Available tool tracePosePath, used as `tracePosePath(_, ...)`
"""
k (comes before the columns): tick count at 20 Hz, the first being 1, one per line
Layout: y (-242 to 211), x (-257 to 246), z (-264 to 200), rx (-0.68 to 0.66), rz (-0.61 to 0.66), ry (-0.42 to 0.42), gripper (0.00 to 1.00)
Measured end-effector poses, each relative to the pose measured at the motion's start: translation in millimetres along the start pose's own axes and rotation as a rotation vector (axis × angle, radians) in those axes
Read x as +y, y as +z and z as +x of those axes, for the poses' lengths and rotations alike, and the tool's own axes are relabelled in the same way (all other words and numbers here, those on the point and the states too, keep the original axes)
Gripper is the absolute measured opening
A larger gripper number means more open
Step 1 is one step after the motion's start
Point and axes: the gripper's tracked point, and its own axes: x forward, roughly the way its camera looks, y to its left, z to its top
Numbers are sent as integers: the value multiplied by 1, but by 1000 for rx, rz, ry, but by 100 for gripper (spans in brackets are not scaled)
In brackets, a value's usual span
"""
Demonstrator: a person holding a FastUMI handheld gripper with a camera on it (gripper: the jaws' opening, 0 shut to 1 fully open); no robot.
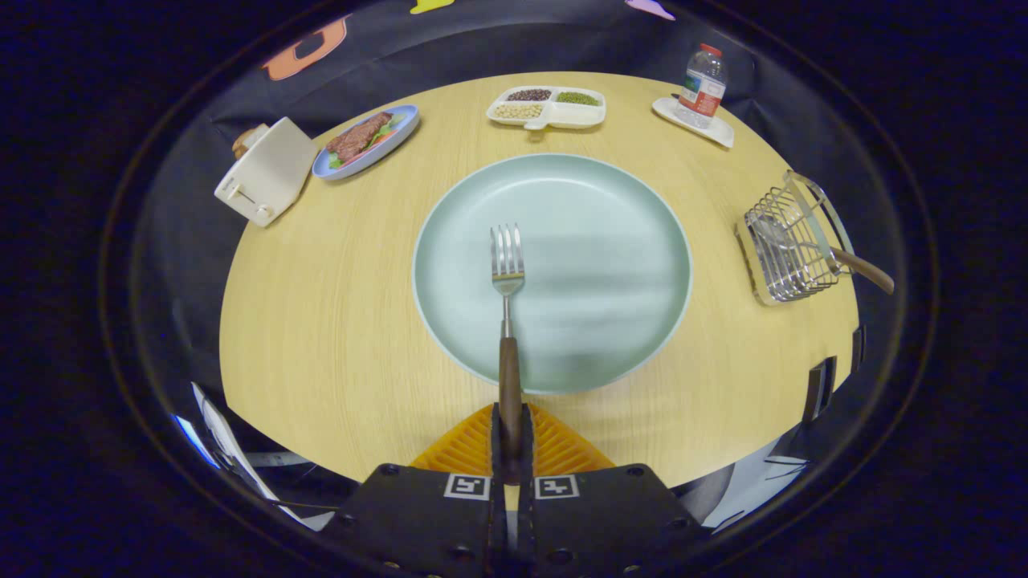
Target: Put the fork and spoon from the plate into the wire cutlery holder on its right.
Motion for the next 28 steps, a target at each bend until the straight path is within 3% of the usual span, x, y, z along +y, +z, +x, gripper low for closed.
tracePosePath(16,5,-26,-61,-38,0,105,5)
tracePosePath(20,16,-58,-100,-65,42,122,5)
tracePosePath(28,36,-164,-165,-157,132,77,5)
